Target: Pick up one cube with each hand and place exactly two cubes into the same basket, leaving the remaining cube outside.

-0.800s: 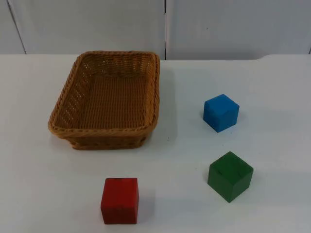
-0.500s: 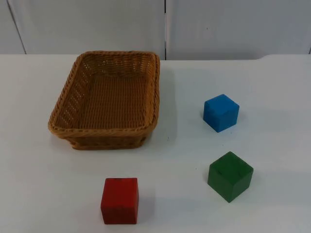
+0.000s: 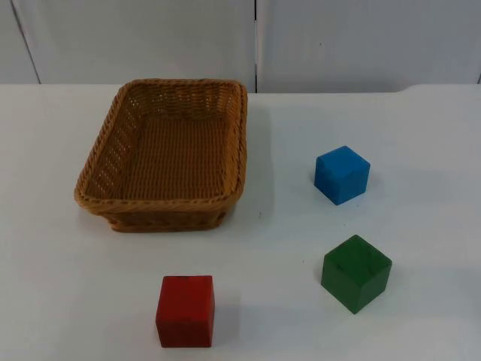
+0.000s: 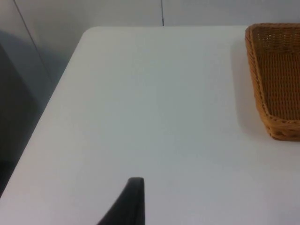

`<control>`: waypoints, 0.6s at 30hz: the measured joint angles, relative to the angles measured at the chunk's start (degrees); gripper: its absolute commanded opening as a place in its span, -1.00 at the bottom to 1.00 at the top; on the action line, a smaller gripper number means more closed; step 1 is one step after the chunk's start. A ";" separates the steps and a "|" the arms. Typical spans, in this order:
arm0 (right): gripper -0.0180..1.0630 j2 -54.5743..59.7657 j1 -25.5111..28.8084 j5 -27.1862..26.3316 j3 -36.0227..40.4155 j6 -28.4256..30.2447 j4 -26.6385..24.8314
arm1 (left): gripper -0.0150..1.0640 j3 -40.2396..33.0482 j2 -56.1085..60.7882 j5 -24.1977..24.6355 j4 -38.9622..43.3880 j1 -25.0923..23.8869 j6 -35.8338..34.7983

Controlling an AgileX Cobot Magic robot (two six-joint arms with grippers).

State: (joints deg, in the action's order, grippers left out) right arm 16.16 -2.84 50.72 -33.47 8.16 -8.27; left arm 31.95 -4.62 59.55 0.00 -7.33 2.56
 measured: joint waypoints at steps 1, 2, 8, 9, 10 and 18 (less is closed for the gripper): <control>0.95 0.00 0.00 0.00 0.00 0.00 0.00 | 0.97 0.00 0.00 0.00 0.00 0.00 0.00; 0.95 1.45 0.00 -0.71 -0.81 0.00 -0.26 | 0.97 0.34 -1.16 -0.38 0.00 0.00 0.00; 0.95 9.92 0.00 -3.78 -5.74 0.00 -0.79 | 0.97 2.31 -6.64 -2.17 0.00 0.00 0.00; 0.95 11.70 0.00 -4.14 -6.79 0.00 -0.79 | 0.97 2.71 -7.48 -2.45 0.00 0.00 0.00; 0.95 13.18 0.00 -4.60 -8.10 0.00 -0.79 | 0.97 3.21 -8.47 -2.60 0.00 0.00 0.00; 0.95 22.74 0.00 -8.17 -14.68 0.00 -0.79 | 0.97 6.85 -14.04 -3.42 -0.43 0.00 0.00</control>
State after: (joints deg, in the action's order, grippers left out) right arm 38.89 -2.84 42.55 -48.14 8.16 -9.06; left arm 38.80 -18.66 56.12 -0.43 -7.33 2.56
